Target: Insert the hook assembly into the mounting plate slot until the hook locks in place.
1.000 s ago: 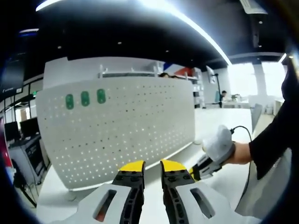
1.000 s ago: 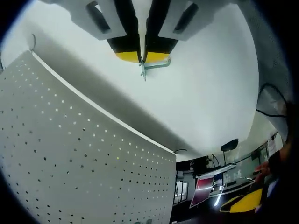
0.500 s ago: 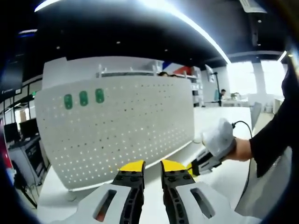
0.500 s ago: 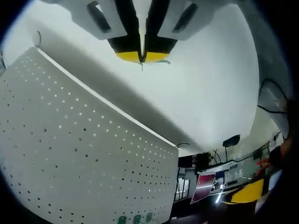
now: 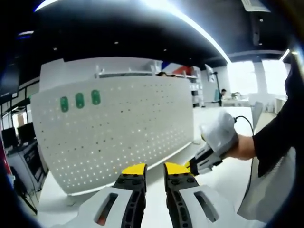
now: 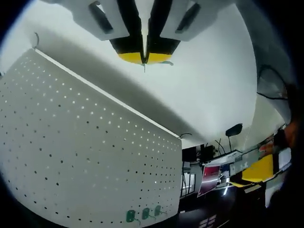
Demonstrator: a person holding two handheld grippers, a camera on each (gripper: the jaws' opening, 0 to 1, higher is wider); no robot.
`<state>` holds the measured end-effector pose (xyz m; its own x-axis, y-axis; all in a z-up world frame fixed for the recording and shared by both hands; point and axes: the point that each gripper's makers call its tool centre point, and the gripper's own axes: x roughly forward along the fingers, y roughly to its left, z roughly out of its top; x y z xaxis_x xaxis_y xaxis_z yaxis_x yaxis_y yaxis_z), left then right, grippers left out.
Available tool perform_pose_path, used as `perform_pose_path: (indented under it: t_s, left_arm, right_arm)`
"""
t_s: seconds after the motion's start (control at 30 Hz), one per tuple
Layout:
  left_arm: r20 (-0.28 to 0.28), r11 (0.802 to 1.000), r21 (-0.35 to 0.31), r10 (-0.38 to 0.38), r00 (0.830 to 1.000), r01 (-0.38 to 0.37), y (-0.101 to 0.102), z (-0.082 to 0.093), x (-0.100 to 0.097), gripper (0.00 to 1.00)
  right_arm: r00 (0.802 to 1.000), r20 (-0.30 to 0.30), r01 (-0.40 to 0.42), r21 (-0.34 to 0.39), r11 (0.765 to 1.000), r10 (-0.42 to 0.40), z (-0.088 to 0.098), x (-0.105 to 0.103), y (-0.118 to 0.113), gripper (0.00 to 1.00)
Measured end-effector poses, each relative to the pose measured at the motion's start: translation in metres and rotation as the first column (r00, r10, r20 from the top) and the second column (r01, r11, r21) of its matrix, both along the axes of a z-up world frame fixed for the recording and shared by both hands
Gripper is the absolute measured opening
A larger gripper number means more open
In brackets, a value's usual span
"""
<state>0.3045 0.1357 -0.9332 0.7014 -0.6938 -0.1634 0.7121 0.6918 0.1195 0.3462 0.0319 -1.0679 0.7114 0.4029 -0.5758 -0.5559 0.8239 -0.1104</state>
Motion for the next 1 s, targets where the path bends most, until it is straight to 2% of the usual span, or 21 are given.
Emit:
perform_pose_path:
  t_s: [0.17,0.23,0.4,0.47,0.5,0.63,0.7,0.73,0.77,0.87,0.9,1.0]
  left_arm:
    - [-0.011,0.999,0.020,-0.032,0.999,0.032,-0.006,-0.004,-0.004,0.15]
    - [-0.008,0.998,0.048,-0.047,0.999,0.047,-0.008,-0.007,-0.006,0.15]
    - [0.019,0.980,0.180,-0.090,0.996,0.085,-0.007,-0.017,-0.013,0.15]
    - [0.025,0.972,0.209,-0.115,0.993,0.107,-0.008,-0.020,-0.016,0.15]
    - [0.030,0.960,0.242,-0.154,0.988,0.142,-0.010,-0.022,-0.020,0.15]
    - [0.062,0.916,0.343,-0.241,0.969,0.206,-0.005,-0.028,-0.031,0.16]
    - [0.055,0.916,0.346,-0.238,0.970,0.205,0.002,-0.034,-0.032,0.16]
    - [0.046,0.918,0.339,-0.236,0.971,0.207,0.004,-0.036,-0.032,0.16]
    - [0.018,0.926,0.309,-0.234,0.972,0.217,0.006,-0.039,-0.034,0.16]
    - [0.016,0.935,0.276,-0.237,0.971,0.223,0.007,-0.039,-0.034,0.17]
    - [0.018,0.935,0.275,-0.236,0.972,0.223,0.006,-0.039,-0.033,0.17]
    - [0.016,0.930,0.287,-0.245,0.969,0.231,0.004,-0.042,-0.034,0.18]
  right_arm:
    - [1.000,0.020,-0.016,0.019,1.000,0.015,0.014,-0.003,0.011,0.00]
    - [0.999,0.030,-0.023,0.030,0.999,0.022,0.020,-0.004,0.015,0.00]
    - [0.998,0.051,-0.046,0.067,0.997,0.042,0.037,-0.011,0.027,0.00]
    - [0.997,0.055,-0.053,0.087,0.995,0.048,0.044,-0.016,0.031,0.00]
    - [0.997,0.056,-0.055,0.097,0.994,0.050,0.046,-0.019,0.032,0.00]
    - [0.997,0.047,-0.067,0.164,0.984,0.060,0.054,-0.032,0.043,0.00]
    - [0.998,0.033,-0.067,0.210,0.975,0.061,0.057,-0.037,0.050,0.00]
    - [0.998,0.019,-0.063,0.260,0.963,0.060,0.060,-0.040,0.056,0.00]
    - [0.998,0.012,-0.061,0.286,0.956,0.060,0.062,-0.043,0.059,0.00]
    - [0.997,-0.005,-0.073,0.313,0.947,0.078,0.064,-0.048,0.068,0.00]
    - [0.996,-0.022,-0.075,0.350,0.934,0.088,0.065,-0.052,0.074,0.00]
    - [0.995,-0.030,-0.077,0.374,0.924,0.094,0.067,-0.054,0.079,0.00]
